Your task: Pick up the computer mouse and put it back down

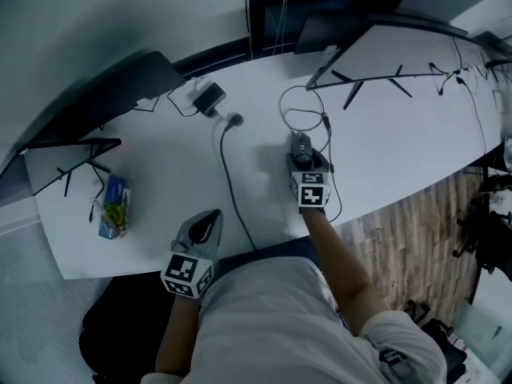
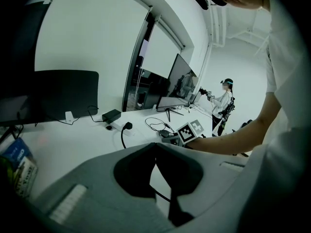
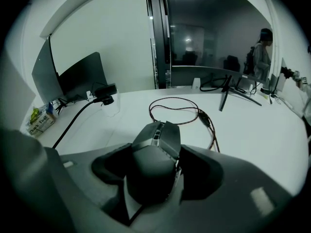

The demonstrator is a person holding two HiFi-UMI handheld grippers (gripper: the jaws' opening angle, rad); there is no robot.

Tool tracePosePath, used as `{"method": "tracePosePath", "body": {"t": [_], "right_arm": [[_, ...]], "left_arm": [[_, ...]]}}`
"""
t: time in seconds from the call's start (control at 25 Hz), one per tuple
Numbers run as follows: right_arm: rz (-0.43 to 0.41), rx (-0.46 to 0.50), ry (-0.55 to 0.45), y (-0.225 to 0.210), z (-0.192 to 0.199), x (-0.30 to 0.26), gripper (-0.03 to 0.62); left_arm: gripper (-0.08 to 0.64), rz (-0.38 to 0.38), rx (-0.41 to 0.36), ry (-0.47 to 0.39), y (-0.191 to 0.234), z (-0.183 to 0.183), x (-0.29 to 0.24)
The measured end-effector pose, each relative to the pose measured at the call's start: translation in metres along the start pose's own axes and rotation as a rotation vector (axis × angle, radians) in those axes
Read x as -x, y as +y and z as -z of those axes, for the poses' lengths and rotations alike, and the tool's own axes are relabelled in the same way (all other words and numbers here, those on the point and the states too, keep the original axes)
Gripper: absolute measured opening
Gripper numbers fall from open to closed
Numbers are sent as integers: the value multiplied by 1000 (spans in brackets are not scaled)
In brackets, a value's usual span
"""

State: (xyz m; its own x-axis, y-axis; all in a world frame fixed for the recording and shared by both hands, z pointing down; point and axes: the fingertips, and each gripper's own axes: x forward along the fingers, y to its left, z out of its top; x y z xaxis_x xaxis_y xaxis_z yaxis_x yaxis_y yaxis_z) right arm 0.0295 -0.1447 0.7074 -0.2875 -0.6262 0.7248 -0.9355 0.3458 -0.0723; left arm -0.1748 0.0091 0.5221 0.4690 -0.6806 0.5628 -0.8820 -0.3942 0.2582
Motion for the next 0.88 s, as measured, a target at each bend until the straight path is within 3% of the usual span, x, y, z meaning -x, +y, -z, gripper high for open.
{"method": "tracePosePath", "body": {"t": [0.88], "right_arm": [[-216, 76, -118, -20, -64, 92, 305]], "left_arm": [[9, -19, -5, -113, -34, -44, -34]]}}
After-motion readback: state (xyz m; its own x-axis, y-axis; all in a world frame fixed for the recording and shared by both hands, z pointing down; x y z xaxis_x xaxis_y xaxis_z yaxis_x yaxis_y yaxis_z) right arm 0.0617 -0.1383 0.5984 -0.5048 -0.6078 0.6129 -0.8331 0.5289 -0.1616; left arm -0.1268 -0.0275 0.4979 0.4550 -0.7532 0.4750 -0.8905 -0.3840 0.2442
